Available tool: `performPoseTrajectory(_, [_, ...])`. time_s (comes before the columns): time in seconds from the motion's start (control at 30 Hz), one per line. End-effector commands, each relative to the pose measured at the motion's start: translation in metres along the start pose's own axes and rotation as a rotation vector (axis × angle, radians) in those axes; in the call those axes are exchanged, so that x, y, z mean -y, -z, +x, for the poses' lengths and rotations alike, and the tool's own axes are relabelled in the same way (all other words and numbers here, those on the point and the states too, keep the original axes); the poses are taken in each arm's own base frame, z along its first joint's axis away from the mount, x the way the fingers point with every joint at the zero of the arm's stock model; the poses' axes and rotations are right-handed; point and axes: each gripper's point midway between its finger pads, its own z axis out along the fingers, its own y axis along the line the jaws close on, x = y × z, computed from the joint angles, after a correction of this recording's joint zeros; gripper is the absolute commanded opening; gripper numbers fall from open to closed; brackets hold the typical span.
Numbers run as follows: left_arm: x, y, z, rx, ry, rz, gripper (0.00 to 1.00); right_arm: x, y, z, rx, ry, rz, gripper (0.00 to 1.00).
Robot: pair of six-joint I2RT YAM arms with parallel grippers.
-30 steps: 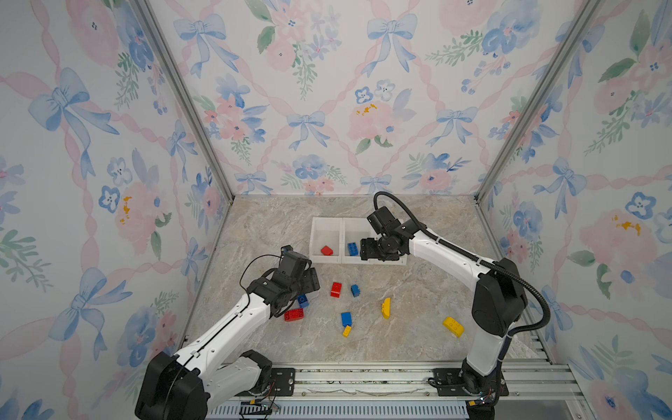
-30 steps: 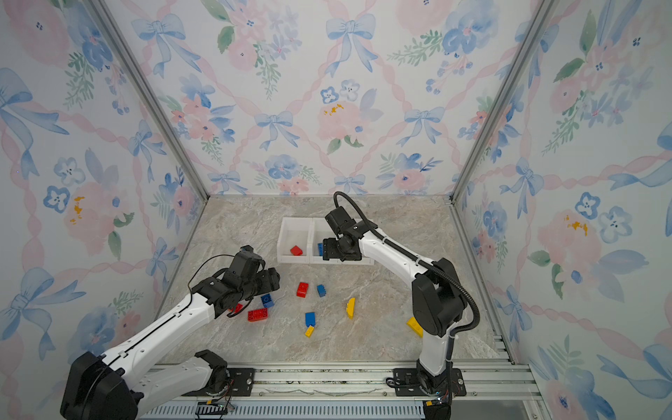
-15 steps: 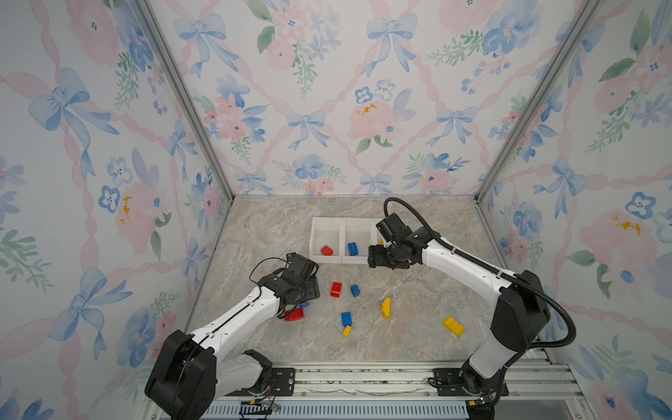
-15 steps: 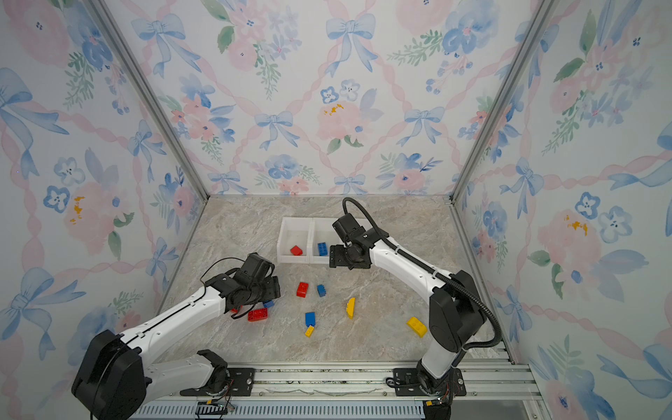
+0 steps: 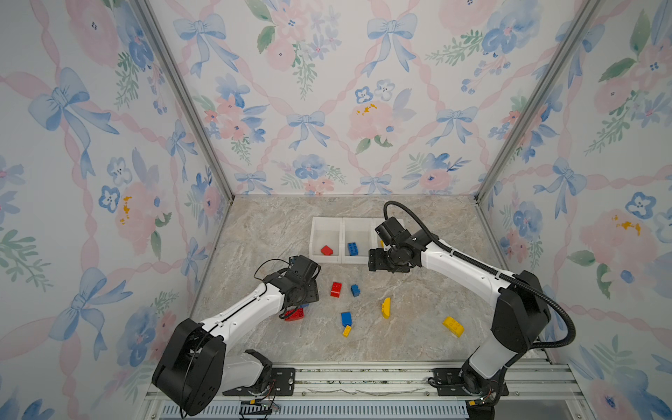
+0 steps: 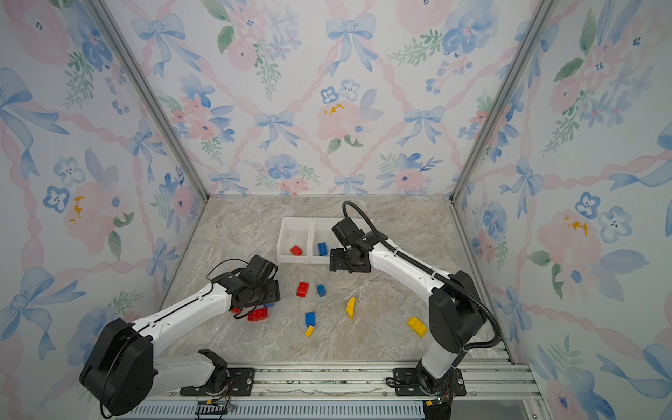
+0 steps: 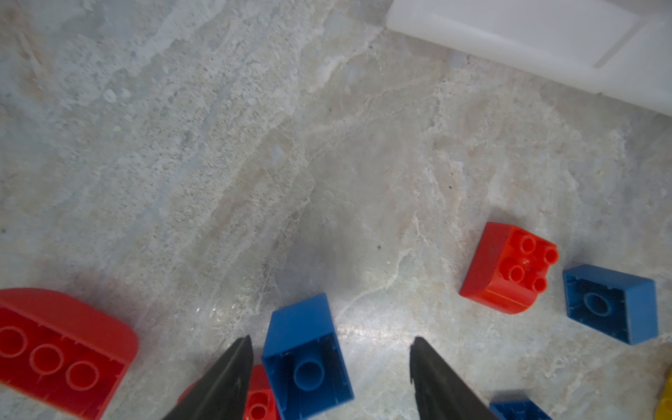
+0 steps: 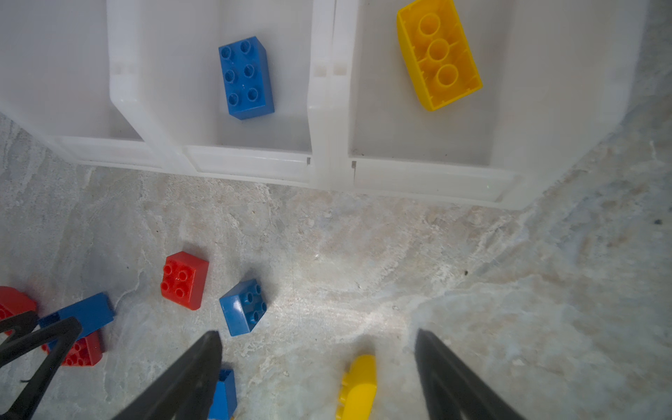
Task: Sort the legos into containers by color
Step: 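Grasp another blue brick with the left gripper while the right gripper withdraws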
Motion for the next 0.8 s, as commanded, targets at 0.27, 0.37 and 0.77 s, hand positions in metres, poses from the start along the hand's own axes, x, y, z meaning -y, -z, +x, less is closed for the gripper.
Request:
performPoseTrajectory(0.27, [-0.01,-0.011,0.017,-0.064,-0.038,-0.054,0.64,0.001,0.005,0.008,0.003,-0.015,0.011,0.86])
performPoseTrajectory(0.37, [-0.011,-0.013,0.018,-0.068,-0.044,-0.062,0.62,0.002,0.005,0.008,0.003,-0.015,0.015,0.86])
performPoseTrajectory(0.77, [-0.011,-0.017,0.021,-0.08,-0.054,-0.074,0.48,0.005,0.004,0.008,0.001,-0.018,0.023,0.87])
